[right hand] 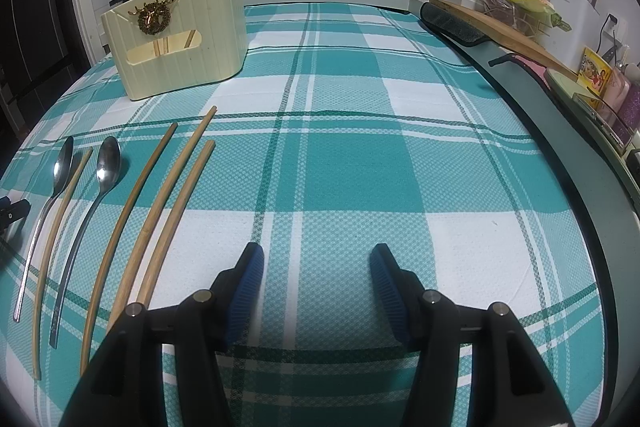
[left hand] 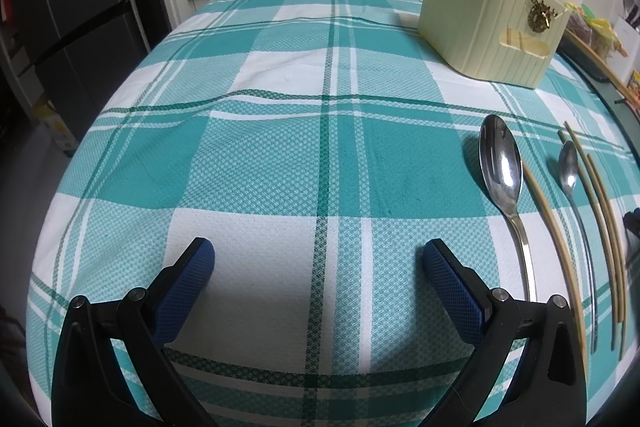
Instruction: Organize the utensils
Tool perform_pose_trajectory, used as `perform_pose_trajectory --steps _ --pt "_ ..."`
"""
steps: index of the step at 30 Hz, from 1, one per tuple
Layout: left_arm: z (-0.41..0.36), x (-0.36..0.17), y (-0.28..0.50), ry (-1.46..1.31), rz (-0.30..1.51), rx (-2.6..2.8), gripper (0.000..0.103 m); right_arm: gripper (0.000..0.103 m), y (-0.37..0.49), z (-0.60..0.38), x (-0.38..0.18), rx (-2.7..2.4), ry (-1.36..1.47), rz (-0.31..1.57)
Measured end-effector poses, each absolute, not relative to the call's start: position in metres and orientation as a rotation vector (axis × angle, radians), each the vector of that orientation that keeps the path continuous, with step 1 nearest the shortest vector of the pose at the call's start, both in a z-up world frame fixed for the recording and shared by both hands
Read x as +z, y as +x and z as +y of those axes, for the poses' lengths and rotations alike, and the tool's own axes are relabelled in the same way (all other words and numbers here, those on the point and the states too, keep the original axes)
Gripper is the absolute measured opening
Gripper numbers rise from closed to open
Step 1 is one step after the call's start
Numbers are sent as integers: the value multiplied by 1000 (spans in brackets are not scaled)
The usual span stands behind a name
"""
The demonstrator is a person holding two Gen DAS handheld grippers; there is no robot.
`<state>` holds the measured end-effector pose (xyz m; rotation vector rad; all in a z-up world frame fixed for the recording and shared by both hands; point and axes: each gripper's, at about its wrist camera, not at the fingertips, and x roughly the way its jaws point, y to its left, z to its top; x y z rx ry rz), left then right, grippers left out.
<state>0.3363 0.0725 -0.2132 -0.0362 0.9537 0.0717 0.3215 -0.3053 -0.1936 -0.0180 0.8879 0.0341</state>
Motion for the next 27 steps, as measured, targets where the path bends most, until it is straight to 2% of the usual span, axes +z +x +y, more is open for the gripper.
perform_pose_trajectory --steps 17,21,24,27 --pt "74 -212 336 -38 957 44 103 58 322 -305 -194 34 -17 887" --pt "76 -201 331 -165 961 -21 102 58 322 -305 -194 34 -16 886" --pt "58 -187 325 -253 934 -114 102 58 322 -305 -194 34 -16 886" --pt "21 -180 326 -142 913 -135 102 58 322 -306 -194 34 -16 886"
